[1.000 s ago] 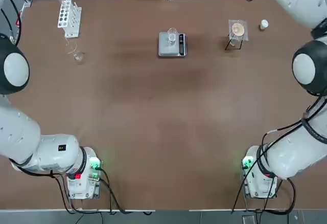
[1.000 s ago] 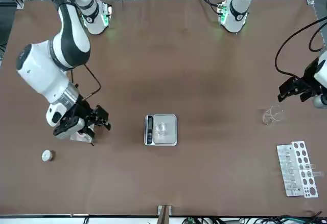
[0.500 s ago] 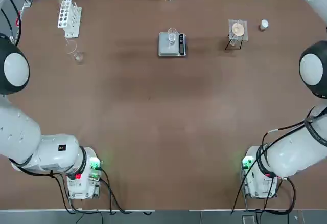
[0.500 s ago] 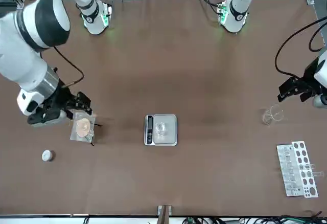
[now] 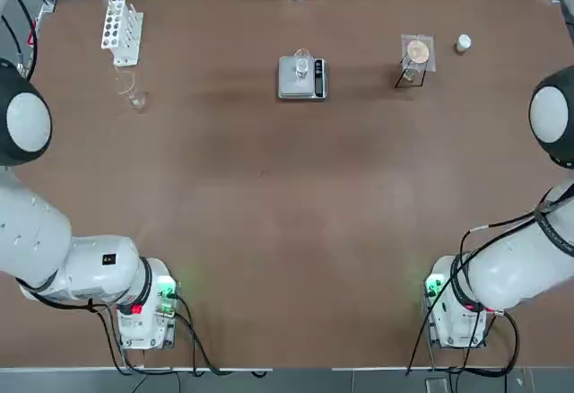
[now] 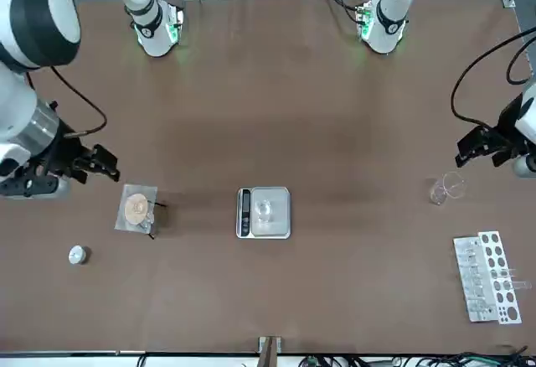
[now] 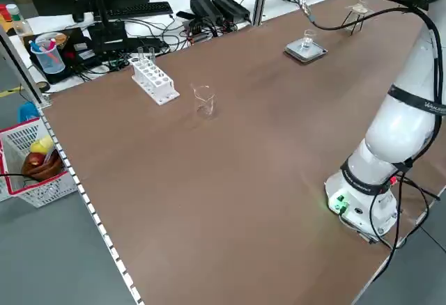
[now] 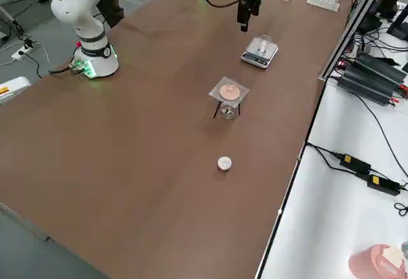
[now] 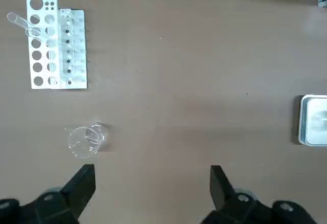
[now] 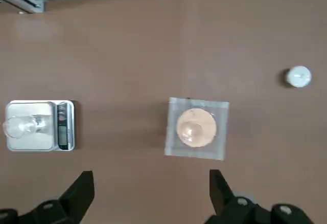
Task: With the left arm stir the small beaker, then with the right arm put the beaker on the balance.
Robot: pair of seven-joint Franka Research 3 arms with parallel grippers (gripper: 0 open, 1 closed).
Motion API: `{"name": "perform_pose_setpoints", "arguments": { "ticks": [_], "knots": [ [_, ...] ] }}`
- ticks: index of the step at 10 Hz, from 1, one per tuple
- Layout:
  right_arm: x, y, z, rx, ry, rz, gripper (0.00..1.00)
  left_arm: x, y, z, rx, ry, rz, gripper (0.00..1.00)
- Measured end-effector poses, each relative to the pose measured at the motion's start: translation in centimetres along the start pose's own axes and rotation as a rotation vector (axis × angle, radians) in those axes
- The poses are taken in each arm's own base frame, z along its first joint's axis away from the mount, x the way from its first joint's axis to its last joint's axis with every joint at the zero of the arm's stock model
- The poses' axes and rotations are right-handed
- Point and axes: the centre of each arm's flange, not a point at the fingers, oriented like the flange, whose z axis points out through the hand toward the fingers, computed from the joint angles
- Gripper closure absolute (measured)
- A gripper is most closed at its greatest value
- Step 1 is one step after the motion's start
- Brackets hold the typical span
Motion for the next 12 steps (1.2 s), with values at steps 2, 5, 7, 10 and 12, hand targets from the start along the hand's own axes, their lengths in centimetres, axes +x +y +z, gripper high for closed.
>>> {"name": "perform_pose_setpoints", "arguments": {
  "ticks": [2, 5, 7, 10, 12],
  "knots": [
    [-0.1, 3.3, -1.6, -0.008, 0.014, 0.047, 0.00, 0.0, 0.0, 0.0, 0.000, 0.000, 0.000, 0.01],
    [-1.0, 8.1, -3.4, -0.025, 0.015, 0.103, 0.00, 0.0, 0.0, 0.0, 0.000, 0.001, 0.000, 0.01],
    [-2.8, 7.9, -4.2, -0.030, 0.006, 0.092, 0.00, 0.0, 0.0, 0.0, 0.000, 0.000, 0.000, 0.01],
    [-5.9, 5.6, -5.6, -0.057, -0.018, 0.041, 0.00, 0.0, 0.0, 0.0, 0.000, 0.001, 0.000, 0.01],
    [-7.8, 4.3, -7.7, -0.071, -0.021, 0.015, 0.00, 0.0, 0.0, 0.0, 0.000, 0.001, 0.000, 0.01]
  ]
}}
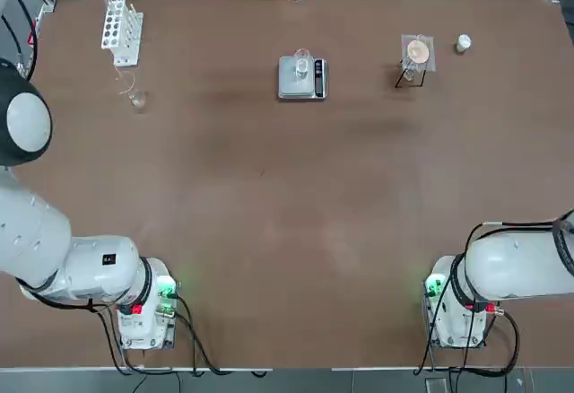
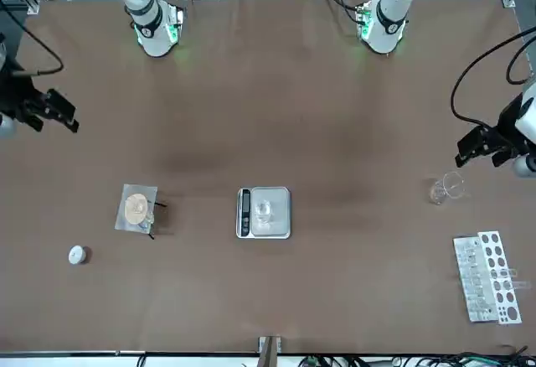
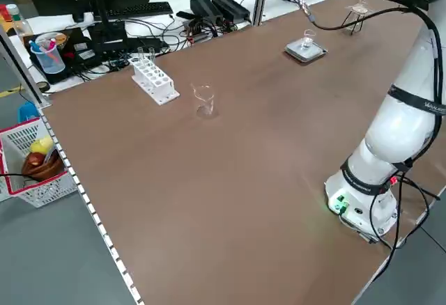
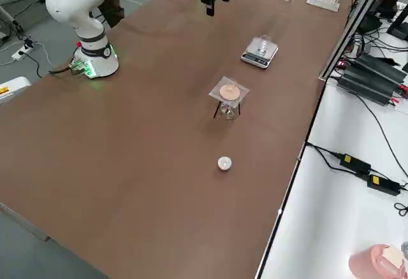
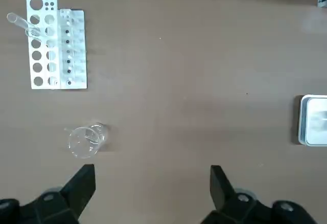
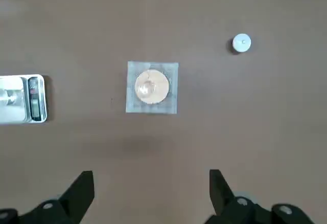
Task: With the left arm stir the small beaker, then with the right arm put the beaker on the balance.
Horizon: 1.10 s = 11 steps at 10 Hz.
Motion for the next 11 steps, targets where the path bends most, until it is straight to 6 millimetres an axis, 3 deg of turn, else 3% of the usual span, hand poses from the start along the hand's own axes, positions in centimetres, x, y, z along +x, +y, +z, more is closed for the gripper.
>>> {"name": "perform_pose_setpoints", "arguments": {
  "ticks": [2, 11],
  "knots": [
    [-1.1, -0.6, -1.4, -0.001, 0.011, -0.013, 0.00, 0.0, 0.0, 0.0, 0.000, 0.000, 0.000, 0.01],
    [-1.1, -1.0, 0.0, -0.027, 0.001, -0.048, 0.00, 0.0, 0.0, 0.0, 0.000, 0.000, 0.000, 0.01]
  ]
}}
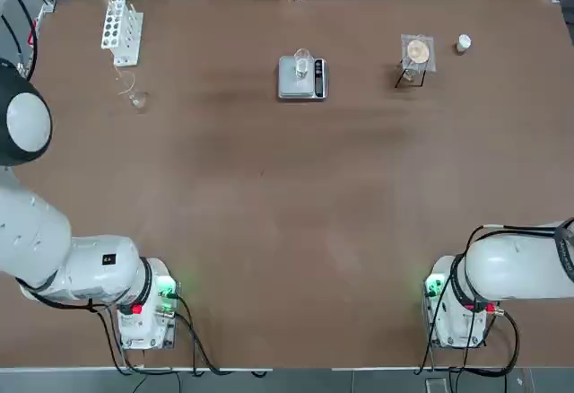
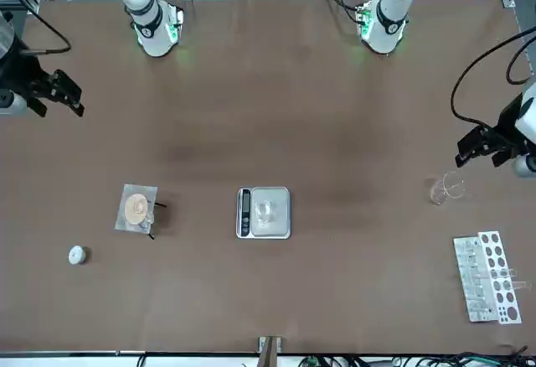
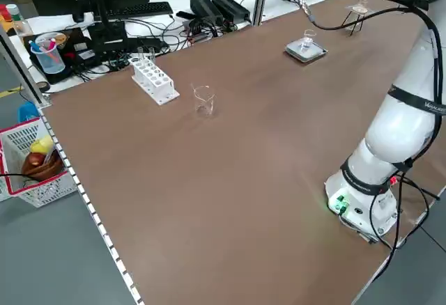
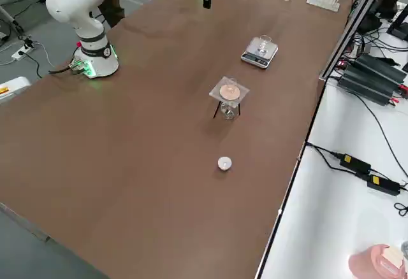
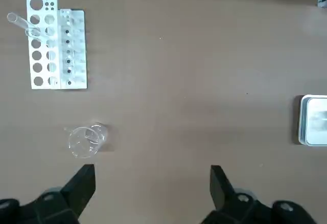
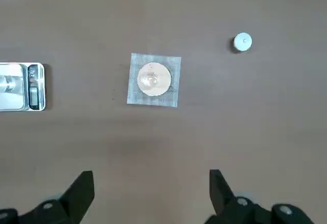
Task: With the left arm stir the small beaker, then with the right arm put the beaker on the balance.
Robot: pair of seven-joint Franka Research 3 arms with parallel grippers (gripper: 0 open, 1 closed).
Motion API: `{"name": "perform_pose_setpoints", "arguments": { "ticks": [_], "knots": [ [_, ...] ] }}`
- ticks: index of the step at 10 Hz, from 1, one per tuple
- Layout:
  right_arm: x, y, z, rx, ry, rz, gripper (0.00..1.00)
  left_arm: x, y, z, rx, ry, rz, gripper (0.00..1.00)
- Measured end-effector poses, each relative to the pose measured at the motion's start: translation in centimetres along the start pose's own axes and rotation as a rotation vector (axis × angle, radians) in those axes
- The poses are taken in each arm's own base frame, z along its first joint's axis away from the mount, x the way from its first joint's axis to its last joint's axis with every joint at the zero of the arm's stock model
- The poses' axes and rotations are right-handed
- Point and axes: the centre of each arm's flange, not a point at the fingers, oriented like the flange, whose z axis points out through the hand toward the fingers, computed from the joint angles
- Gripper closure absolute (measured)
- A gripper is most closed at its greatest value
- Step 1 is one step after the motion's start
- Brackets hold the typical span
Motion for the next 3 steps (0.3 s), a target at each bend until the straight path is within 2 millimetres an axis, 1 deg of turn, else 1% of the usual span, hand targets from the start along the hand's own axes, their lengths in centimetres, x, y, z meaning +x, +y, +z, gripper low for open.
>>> {"name": "perform_pose_setpoints", "arguments": {
  "ticks": [3],
  "knots": [
    [0.04, 0.23, 0.02, -0.007, 0.002, -0.028, 0.00, 0.00, -0.01, 0.00, 0.000, 0.000, 0.000, 0.01]
  ]
}}
